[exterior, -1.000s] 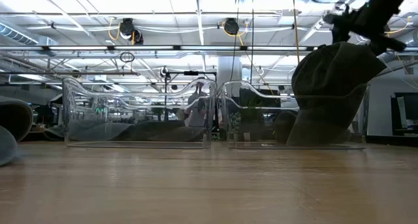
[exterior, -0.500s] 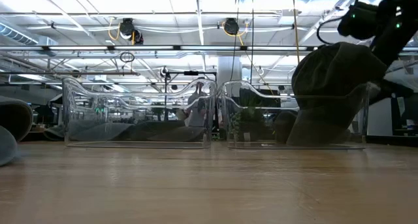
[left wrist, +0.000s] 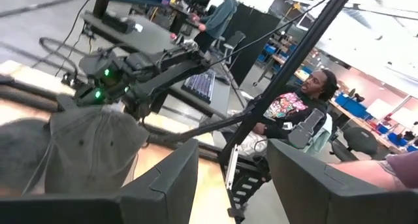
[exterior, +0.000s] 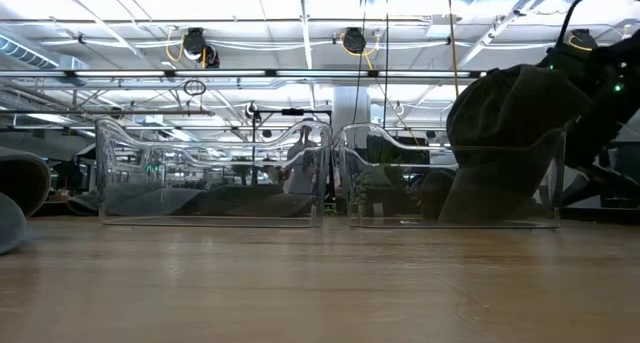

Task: Pick & Place hat
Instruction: Put the right black cap into the right transparent bin

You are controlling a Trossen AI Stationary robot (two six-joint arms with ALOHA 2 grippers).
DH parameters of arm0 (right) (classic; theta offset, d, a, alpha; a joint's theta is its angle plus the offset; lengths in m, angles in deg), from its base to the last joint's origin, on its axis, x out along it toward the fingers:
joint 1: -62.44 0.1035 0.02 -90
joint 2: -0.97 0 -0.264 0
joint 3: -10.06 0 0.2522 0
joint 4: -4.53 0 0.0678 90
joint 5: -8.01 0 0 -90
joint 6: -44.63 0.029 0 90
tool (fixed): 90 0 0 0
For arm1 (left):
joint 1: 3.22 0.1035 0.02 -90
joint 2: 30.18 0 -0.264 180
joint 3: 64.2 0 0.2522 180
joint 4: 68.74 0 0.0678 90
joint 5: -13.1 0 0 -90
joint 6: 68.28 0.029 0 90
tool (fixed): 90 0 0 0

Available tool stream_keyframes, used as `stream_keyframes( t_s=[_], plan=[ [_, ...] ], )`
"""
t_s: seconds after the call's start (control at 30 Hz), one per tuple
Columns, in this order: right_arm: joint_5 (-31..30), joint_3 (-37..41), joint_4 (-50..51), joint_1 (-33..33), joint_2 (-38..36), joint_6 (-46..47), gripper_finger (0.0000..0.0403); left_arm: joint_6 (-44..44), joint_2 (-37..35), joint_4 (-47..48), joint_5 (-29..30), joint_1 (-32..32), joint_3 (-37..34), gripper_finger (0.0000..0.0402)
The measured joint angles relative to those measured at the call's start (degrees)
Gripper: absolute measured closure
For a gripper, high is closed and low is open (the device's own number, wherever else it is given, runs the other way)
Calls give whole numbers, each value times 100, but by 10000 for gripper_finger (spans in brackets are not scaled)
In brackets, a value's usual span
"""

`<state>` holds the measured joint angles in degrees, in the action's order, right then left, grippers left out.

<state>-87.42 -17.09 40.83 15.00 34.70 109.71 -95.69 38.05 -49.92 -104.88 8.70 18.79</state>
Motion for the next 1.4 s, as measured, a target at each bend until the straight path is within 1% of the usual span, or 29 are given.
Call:
stream_keyframes(
  t_s=[0.17,0.33,0.43,0.57,0.9,1.0,1.07,1.17,1.27,1.3,1.4],
  plan=[
    [224,380,-942,-169,0,-179,114,-11,-5,-37,0,0,0,211],
    [266,621,-1691,-404,0,-138,120,-51,-5,-38,0,2,0,210],
    [288,640,-1848,-440,0,-215,124,-125,-5,-30,0,0,0,211],
    [518,639,-2131,-440,2,-392,138,-127,-3,-35,0,2,0,210],
    [577,639,-2060,-437,197,-424,188,-142,2,-54,4,0,0,211],
    [577,639,-2066,-437,319,-424,215,-165,2,-52,7,2,0,210],
    [573,639,-2067,-437,386,-409,244,-167,2,-52,7,0,0,211],
    [561,635,-2146,-440,440,-408,304,-167,2,-52,7,2,0,211],
    [557,627,-2208,-440,428,-381,373,-167,2,-54,7,0,0,211],
    [570,616,-2270,-437,430,-389,385,-162,2,-54,7,1,0,211],
    [604,617,-2302,-435,404,-368,393,-90,2,-56,9,1,0,211]
  ],
)
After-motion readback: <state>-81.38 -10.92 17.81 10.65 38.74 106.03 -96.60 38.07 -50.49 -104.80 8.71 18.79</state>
